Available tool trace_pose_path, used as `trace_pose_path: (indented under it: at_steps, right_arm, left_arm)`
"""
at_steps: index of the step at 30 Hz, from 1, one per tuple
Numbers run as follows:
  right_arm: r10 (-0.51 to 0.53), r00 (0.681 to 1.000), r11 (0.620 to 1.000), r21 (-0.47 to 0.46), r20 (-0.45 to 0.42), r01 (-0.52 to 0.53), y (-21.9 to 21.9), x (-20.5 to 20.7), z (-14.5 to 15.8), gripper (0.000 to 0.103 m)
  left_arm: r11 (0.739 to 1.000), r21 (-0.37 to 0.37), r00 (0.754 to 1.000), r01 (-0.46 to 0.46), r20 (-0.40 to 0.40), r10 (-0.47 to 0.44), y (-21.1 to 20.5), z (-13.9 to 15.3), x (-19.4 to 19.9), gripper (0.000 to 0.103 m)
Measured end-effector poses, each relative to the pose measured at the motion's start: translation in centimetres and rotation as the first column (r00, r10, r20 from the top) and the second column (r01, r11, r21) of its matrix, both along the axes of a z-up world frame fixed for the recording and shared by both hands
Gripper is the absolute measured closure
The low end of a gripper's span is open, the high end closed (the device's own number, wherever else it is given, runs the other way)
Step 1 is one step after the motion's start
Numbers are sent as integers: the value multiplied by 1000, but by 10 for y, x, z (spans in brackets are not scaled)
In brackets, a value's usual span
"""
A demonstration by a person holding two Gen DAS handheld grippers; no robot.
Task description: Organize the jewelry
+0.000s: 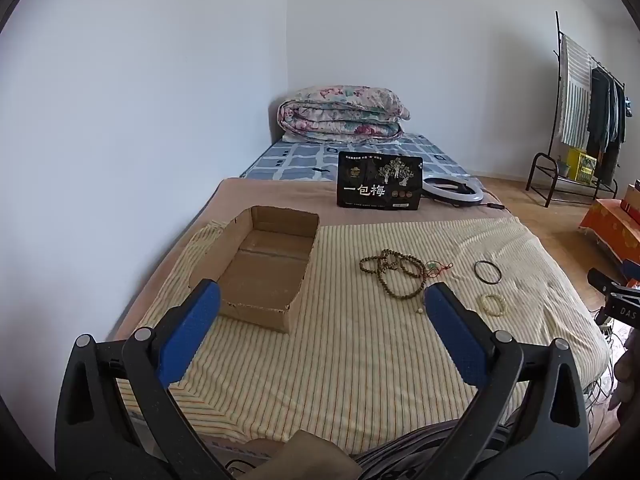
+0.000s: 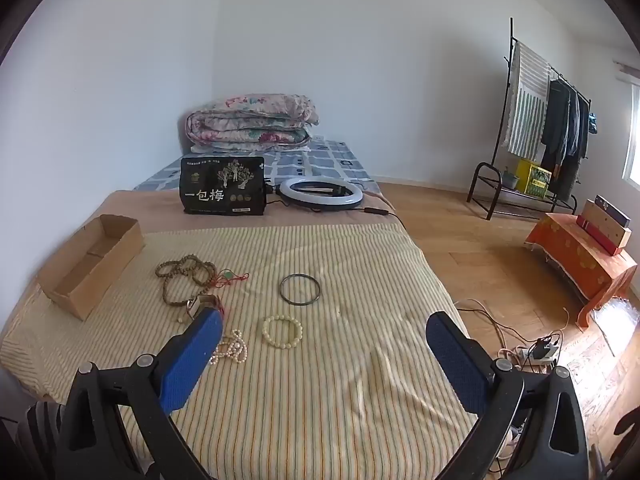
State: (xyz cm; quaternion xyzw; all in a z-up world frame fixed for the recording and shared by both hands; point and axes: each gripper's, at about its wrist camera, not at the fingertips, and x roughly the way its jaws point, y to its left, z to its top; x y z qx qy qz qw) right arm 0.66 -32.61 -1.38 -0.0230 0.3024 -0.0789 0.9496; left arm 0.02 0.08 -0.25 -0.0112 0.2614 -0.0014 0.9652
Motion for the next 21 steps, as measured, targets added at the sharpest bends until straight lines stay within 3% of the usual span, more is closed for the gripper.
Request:
trace_pose_path:
  at_steps: [21]
  right_arm:
    - [7,1000,1000,5,6,-7,4,-6,-3,0]
  left_arm:
    - [1000,-9,1000,-8,3,8,4,-4,-2,0]
